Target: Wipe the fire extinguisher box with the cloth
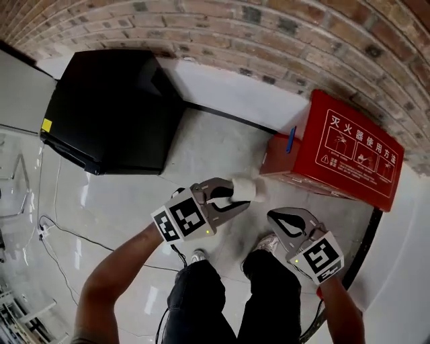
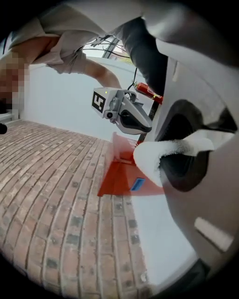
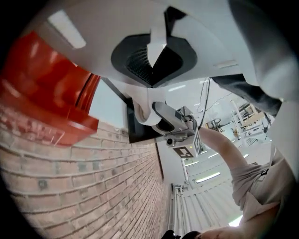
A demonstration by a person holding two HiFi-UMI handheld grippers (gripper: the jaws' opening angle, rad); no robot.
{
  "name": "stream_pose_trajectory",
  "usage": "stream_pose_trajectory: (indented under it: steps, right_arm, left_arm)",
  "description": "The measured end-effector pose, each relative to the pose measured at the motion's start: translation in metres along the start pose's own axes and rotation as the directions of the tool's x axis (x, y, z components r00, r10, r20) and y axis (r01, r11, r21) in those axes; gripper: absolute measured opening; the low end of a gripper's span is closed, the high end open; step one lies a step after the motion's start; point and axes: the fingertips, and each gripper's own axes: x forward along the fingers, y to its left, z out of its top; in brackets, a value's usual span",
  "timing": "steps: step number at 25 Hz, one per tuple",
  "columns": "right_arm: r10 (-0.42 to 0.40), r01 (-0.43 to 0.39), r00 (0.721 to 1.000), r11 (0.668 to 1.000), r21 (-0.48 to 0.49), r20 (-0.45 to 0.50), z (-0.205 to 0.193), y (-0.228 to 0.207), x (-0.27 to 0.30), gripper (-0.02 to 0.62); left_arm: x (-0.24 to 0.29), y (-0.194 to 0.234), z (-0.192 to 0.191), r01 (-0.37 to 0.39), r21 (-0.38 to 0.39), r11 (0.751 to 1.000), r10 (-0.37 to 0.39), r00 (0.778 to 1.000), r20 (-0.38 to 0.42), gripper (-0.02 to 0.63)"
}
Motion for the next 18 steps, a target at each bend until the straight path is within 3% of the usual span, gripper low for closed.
stream_pose_trajectory:
  steps: [6, 11, 18]
  right_arm:
    - [-0.077, 0.071, 0.995, 0.993, 0.090, 0.057, 0.084, 0.017, -0.074, 0.026]
    - [-0.128, 0.116, 0.987, 0.986, 0.119, 0.098, 0.147, 0.029, -0.119, 0.025]
    - [-0.238, 0.209, 0.948, 0.966, 0.152, 0.212, 0.236, 0.043, -0.186, 0.025]
  left_arm:
    - [-0.055, -0.039, 0.089, -0.036, -0.053, 0.998, 0.038, 0.999, 0.024, 0.046]
    - [-0.106, -0.057, 0.172, -0.067, -0.046, 0.997, 0.070, 0.995, 0.066, 0.046]
    - [-0.158, -0.091, 0.270, -0.113, -0.069, 0.991, 0.120, 0.986, 0.111, 0.046]
